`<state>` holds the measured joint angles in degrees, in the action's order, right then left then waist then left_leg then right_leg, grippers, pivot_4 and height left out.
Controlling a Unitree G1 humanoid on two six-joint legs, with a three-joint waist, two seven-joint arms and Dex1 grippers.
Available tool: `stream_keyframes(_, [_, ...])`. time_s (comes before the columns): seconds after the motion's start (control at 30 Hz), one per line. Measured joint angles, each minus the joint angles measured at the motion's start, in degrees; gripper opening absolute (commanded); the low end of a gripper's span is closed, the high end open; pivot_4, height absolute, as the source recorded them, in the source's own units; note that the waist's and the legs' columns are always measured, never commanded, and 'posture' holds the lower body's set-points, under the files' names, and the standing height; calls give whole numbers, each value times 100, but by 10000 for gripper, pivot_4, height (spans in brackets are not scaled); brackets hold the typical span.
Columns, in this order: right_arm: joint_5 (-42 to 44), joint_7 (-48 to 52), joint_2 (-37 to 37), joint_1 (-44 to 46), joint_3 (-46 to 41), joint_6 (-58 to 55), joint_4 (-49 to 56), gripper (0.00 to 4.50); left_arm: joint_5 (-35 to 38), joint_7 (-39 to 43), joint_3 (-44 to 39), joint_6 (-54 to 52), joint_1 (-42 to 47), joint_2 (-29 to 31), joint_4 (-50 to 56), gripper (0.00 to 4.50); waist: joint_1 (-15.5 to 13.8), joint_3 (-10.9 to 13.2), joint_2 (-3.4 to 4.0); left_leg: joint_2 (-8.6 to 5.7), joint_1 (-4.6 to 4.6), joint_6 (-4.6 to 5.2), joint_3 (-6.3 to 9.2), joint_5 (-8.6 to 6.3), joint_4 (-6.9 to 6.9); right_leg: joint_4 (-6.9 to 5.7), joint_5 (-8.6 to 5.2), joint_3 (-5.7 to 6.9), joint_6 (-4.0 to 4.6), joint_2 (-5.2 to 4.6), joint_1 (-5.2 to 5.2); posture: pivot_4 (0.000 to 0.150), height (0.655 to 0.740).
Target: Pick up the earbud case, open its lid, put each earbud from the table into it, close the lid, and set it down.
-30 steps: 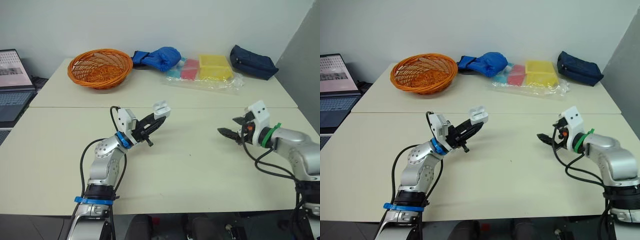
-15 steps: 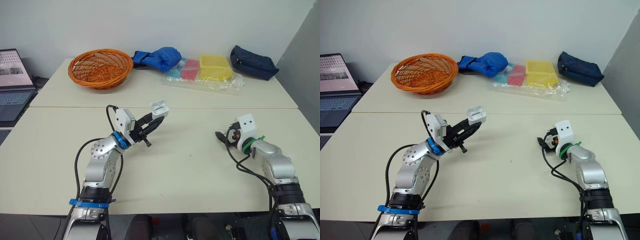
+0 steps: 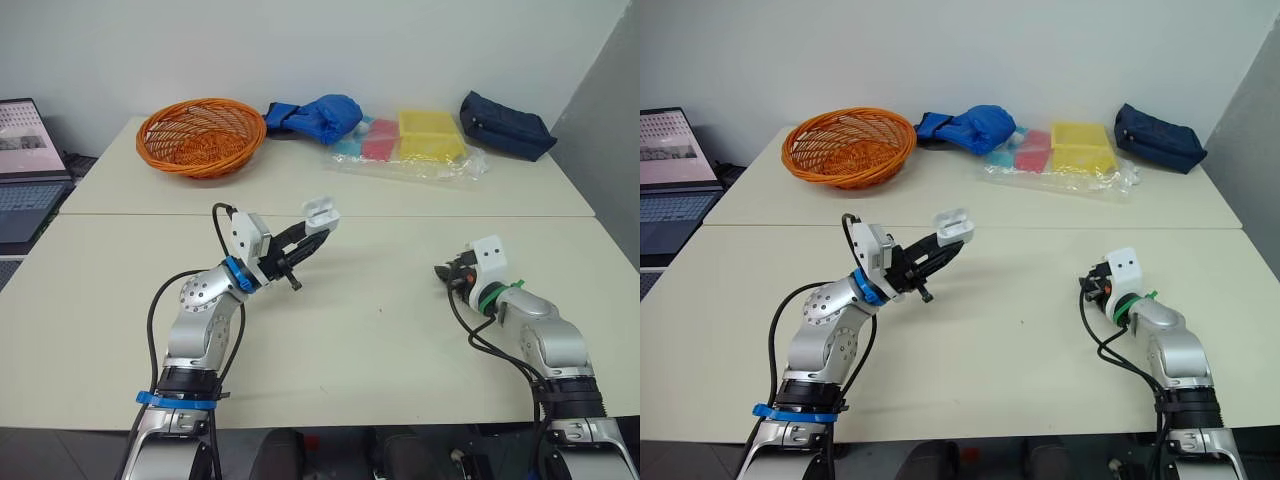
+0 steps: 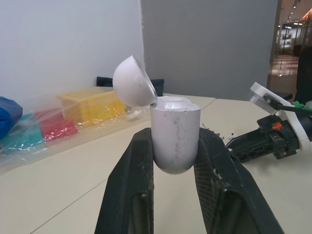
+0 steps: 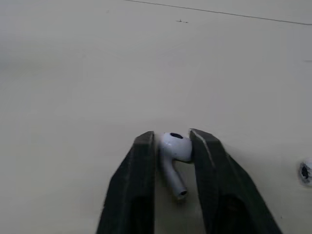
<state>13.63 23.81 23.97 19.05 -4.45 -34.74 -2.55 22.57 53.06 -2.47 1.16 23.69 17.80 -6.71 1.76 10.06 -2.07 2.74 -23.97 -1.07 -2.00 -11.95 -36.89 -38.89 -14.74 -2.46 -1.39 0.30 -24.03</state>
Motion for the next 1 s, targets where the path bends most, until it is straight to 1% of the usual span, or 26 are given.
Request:
stream_keyframes(0.1, [3,82,55,-16,3,10,7,4067,-1,113,9,17,143,6,-185,7483,0,0,0,-1,-1,0,0,0,-1,0,0,2,0,0,0,1500,7400])
stream_keyframes(0.2, [2,363,308,-32,63,20,10,4067,0,172,5,40,321,49,-291,7483,-1,0,0,-2,-1,0,-2,0,0,2,0,-1,0,0,-1,1500,7400])
stream_keyframes(0.23, [-23,588,532,-80,170,65,57,4067,0,195,12,42,347,35,-296,7483,-1,1,2,-2,-4,0,-2,0,-1,4,0,0,-1,0,-1,1500,7400])
stream_keyframes(0.27, [-59,999,994,-185,358,147,211,4067,3,246,33,49,351,22,-294,7483,-6,8,16,-7,-8,0,-2,0,2,8,-1,-2,-2,-5,-4,1500,7400])
stream_keyframes(0.33, [-109,1831,1865,-325,533,328,412,4067,5,281,42,52,326,18,-296,7483,-17,10,20,-8,-14,0,-2,-1,2,18,-3,6,-6,-9,-3,1500,7400])
stream_keyframes(0.4, [38,2924,2812,-457,582,493,594,4067,10,297,54,57,262,-21,-291,7483,-19,10,21,-8,-15,1,-2,-2,3,25,-4,7,-7,-10,-2,1500,7400])
stream_keyframes(0.47, [154,3892,3652,-444,552,706,564,4067,10,301,62,62,121,-63,-281,7483,-4,11,18,-6,-10,0,-1,-2,3,26,-4,8,-7,-9,2,1500,7400])
stream_keyframes(0.57, [59,4734,4204,-272,636,1272,190,4067,10,275,103,62,-28,-168,-232,7483,23,15,12,-3,1,1,-2,-2,2,18,-3,5,-5,-3,3,1500,7400])
stream_keyframes(0.63, [-381,5330,4571,56,976,2162,-526,4067,9,256,118,91,-192,-217,-77,7483,27,15,14,-4,11,1,-6,-2,0,8,-3,-1,-3,-4,4,1500,7400])
stream_keyframes(0.7, [-826,5634,4730,365,1253,2869,-1175,4067,7,247,114,171,-364,-229,33,7483,23,16,14,-4,12,1,-12,-1,-1,8,-4,0,0,-5,4,1500,7400])
stream_keyframes(0.73, [-1077,5727,4740,544,1386,3273,-1597,4067,3,214,130,183,-448,-250,89,7483,22,16,15,-3,12,1,-16,-1,-1,8,-4,-2,1,-5,3,1500,7400])
stream_keyframes(0.83, [-1606,5863,4670,836,1744,4111,-2404,4067,-46,93,211,315,-555,-334,224,7483,6,16,15,-6,8,0,-19,-1,-1,8,-4,-4,0,-10,1,1500,7400])
stream_keyframes(0.93, [-1949,5980,4561,1075,1944,4452,-2947,4067,-124,-12,224,529,-573,-375,363,7483,7,16,16,-6,9,0,-24,-1,0,7,-4,-10,0,-11,0,1500,7400])
stream_keyframes(1.0, [-2049,6068,4559,1141,1978,4537,-3081,4067,-122,-106,226,554,-583,-427,466,7483,7,16,18,-6,9,0,-22,-1,1,7,-4,-10,-1,-12,1,1500,7400])
